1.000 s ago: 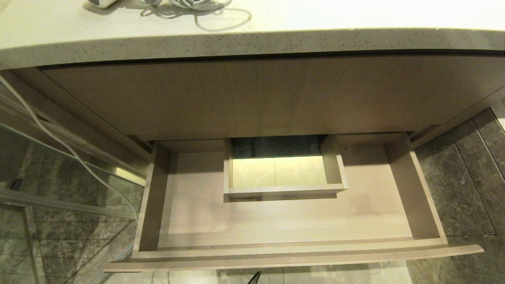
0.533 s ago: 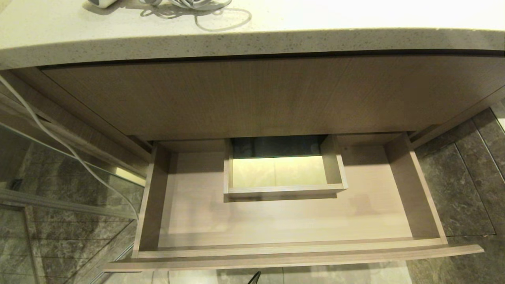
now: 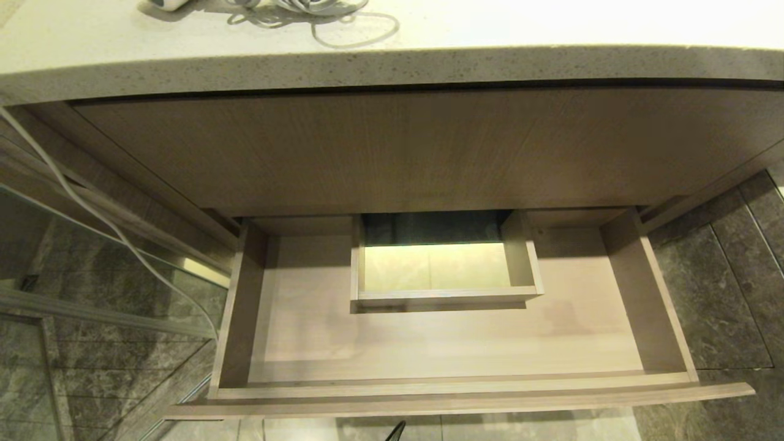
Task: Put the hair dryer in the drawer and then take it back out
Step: Pick up the hairdryer
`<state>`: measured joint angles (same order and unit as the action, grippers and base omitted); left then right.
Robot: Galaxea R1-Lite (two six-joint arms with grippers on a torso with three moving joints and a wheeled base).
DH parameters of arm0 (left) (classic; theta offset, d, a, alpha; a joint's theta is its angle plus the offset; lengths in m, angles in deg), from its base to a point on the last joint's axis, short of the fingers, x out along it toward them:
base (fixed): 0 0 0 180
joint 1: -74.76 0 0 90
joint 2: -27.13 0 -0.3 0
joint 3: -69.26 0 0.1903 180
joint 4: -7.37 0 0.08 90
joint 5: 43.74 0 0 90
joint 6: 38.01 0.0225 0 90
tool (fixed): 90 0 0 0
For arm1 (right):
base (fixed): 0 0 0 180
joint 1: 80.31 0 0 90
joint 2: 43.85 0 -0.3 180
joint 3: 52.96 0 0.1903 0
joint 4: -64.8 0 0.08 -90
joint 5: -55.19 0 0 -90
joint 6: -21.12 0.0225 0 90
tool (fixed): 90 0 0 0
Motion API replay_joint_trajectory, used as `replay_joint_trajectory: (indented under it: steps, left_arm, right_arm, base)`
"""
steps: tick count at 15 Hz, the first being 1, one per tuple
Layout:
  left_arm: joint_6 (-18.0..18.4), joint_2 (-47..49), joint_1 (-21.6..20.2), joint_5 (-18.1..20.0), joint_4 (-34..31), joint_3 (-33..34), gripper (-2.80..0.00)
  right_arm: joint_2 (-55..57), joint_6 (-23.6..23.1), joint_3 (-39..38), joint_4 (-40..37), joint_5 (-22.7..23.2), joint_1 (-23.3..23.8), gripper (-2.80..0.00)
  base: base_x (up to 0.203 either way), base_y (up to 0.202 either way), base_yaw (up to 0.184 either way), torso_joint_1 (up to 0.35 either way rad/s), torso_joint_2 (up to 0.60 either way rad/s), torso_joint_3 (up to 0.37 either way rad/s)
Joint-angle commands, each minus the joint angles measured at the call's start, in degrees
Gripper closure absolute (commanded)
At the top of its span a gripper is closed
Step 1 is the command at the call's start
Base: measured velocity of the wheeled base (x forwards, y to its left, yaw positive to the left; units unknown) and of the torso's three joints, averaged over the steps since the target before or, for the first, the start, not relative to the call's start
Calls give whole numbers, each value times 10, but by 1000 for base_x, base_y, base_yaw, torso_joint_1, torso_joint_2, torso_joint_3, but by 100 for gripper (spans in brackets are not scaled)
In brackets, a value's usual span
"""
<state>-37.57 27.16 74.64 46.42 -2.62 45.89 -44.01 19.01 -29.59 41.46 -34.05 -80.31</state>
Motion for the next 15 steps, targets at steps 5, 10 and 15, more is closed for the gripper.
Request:
replay_joint_trajectory:
  steps: [5,10,15]
  left_arm:
    - [-7,0,-1,0,1,23,-280]
    - [-8,0,-1,0,1,23,-280]
    - [-7,0,-1,0,1,23,-280]
  right_arm:
    - [1,-2,-1,-1,0,0,0]
    - [1,2,-1,0,-1,0,0]
    - [1,0,-1,1,-1,0,0]
  base:
    - [1,150,-4,2,2,5]
    - [0,17,1,1,0,0]
    - [0,0,0,0,0,0]
